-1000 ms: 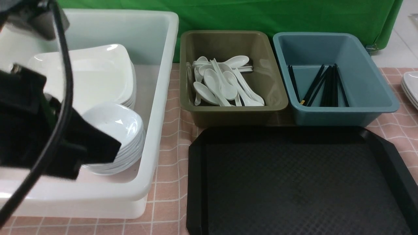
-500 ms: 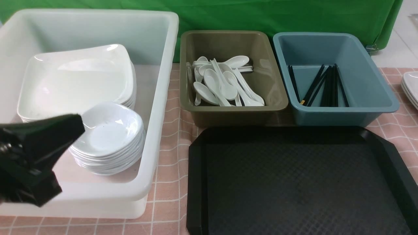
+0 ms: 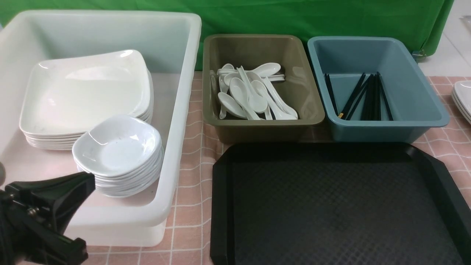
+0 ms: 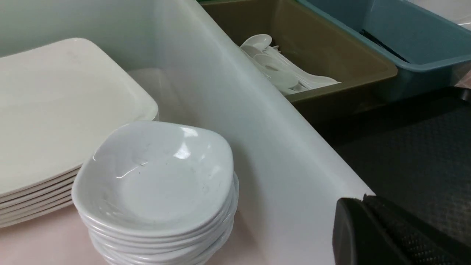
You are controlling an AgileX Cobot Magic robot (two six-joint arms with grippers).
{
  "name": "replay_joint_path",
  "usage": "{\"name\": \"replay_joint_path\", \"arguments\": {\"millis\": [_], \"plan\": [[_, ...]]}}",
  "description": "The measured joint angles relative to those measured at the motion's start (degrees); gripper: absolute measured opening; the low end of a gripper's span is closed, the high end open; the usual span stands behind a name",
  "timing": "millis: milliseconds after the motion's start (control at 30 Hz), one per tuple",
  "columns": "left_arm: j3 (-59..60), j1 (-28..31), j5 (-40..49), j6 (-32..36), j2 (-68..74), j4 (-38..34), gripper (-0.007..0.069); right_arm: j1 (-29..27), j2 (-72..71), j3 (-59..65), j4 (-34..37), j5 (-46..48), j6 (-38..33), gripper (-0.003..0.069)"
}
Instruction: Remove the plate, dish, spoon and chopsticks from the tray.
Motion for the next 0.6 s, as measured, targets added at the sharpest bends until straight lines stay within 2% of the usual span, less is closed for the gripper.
{"name": "replay_joint_path", "arguments": {"millis": [100, 233, 400, 600], "plan": [[2.64, 0.69, -2.49, -1.14, -4.21, 2.69, 0.0, 0.0, 0.0, 0.0, 0.0, 0.0, 0.0, 0.0233], [8.46, 6.42, -4.06, -5.53, -13.19, 5.31, 0.0, 0.0, 0.0, 0.0, 0.0, 0.0, 0.0, 0.0237], [17.05, 15.2, -3.95, -7.44, -23.16, 6.64, 0.0, 0.0, 0.0, 0.0, 0.0, 0.0, 0.0, 0.0238], [19.49, 19.5, -2.53, -8.72, -30.02, 8.25, 0.0, 0.0, 0.0, 0.0, 0.0, 0.0, 0.0, 0.024]]}}
